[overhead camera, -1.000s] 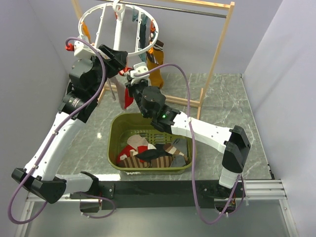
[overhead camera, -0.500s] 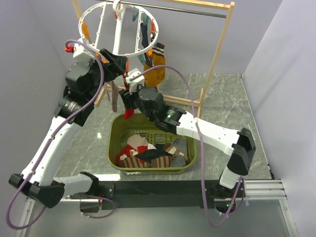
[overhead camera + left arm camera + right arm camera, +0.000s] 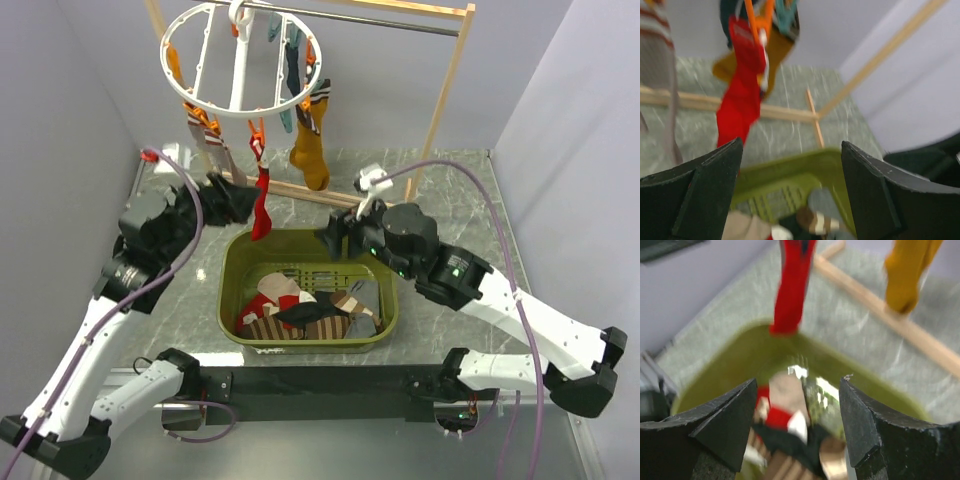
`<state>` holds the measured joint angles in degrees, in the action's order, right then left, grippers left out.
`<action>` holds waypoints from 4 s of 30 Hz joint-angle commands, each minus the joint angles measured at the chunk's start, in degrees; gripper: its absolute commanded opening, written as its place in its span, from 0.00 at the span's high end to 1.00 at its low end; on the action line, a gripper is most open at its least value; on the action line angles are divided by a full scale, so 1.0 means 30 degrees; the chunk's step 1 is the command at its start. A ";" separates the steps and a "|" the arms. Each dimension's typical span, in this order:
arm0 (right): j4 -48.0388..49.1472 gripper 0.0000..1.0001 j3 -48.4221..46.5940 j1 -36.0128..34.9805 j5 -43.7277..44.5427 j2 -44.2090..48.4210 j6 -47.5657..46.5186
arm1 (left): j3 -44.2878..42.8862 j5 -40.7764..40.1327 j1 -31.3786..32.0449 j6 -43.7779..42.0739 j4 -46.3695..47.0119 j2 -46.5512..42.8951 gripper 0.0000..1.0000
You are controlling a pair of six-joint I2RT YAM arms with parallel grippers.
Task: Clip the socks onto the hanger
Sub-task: Pick up the sock from the bin.
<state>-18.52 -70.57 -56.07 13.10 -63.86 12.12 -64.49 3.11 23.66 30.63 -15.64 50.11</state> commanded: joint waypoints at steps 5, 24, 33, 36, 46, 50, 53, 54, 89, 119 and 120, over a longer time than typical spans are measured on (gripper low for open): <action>-0.1737 0.26 0.4008 0.0642 -0.0148 0.0368 0.1906 | 0.1369 0.2863 0.2036 -0.1185 -0.4771 -0.0151 0.18; -0.2671 0.25 0.1025 0.4570 -0.5073 0.2154 0.2405 | 0.2364 -0.2062 1.0569 0.2648 -0.5567 0.7086 0.07; -0.4548 0.24 0.1283 0.4571 -0.2668 0.3178 0.4630 | 0.5294 -0.4844 1.0424 0.7334 -0.6912 0.6208 0.01; -0.4664 0.25 0.1520 0.4600 -0.2815 0.3327 0.4896 | 0.5848 -0.5518 1.0453 0.8508 -0.7883 0.5451 0.01; -0.4960 0.25 0.1577 0.4541 -0.3576 0.2681 0.4720 | 0.6819 -0.6014 1.0629 0.8128 -0.4517 0.6382 0.54; -0.4928 0.26 0.1520 0.4483 -0.3724 0.2507 0.4691 | 0.5741 -0.7885 1.0629 0.8655 -0.4394 0.5683 0.99; -0.4783 0.27 0.1373 0.4249 -0.3694 0.2418 0.4457 | 0.4858 -0.9438 1.0629 0.8540 -0.5302 0.4249 0.99; -0.4666 0.27 0.1431 0.4190 -0.3752 0.2418 0.4427 | 0.4537 -0.9910 1.0600 0.8481 -0.5421 0.3259 0.99; -0.6511 0.25 0.2633 0.2841 -0.0852 0.4087 0.4662 | 0.0836 -1.0153 1.3006 0.5345 -0.6038 0.5067 0.07; -0.5486 0.27 0.1872 0.2812 -0.3343 -0.0013 0.2376 | 0.5647 -0.6310 1.1305 0.7542 -0.5277 0.8140 0.10; -0.5428 0.27 0.1871 0.2812 -0.3284 -0.0014 0.2376 | 0.5676 -0.6457 1.1071 0.7833 -0.5043 0.8112 0.12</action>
<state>-36.93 -62.26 -47.44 2.57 -63.96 20.51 -47.09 -13.80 58.26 53.32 -34.70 74.41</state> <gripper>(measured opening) 0.730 0.896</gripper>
